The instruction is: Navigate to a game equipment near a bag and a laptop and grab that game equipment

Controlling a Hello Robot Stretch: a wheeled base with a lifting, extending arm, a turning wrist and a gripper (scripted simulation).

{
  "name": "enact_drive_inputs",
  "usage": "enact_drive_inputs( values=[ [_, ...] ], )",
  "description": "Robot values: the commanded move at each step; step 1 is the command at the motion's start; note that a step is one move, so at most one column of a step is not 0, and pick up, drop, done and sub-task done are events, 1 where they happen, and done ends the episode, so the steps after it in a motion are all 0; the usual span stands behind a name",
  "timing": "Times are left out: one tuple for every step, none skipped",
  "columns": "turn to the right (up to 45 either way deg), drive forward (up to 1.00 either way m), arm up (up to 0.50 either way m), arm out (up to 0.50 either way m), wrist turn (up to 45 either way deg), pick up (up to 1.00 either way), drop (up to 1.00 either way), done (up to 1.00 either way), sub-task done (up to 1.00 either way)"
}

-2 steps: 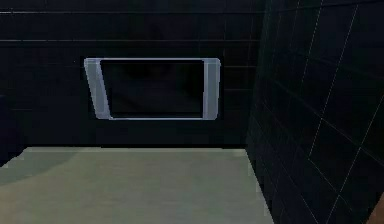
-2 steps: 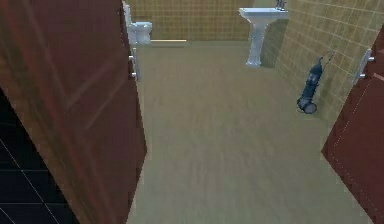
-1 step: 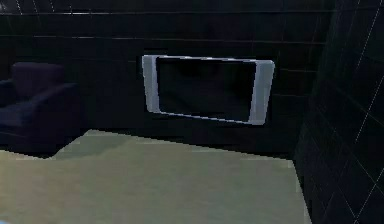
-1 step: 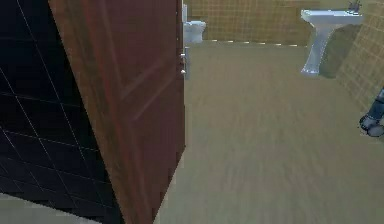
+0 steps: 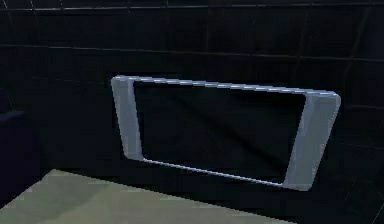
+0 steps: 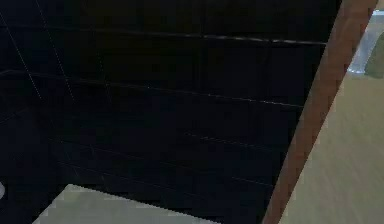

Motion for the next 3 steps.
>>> enact_drive_inputs(
  values=[
    [-45.0, 0.0, 0.0, 0.0, 0.0, 0.0, 0.0, 0.0, 0.0],
    [-21.0, 0.0, 0.0, 0.0, 0.0, 0.0, 0.0, 0.0, 0.0],
    [0.0, 1.0, 0.0, 0.0, 0.0, 0.0, 0.0, 0.0, 0.0]
  ],
)
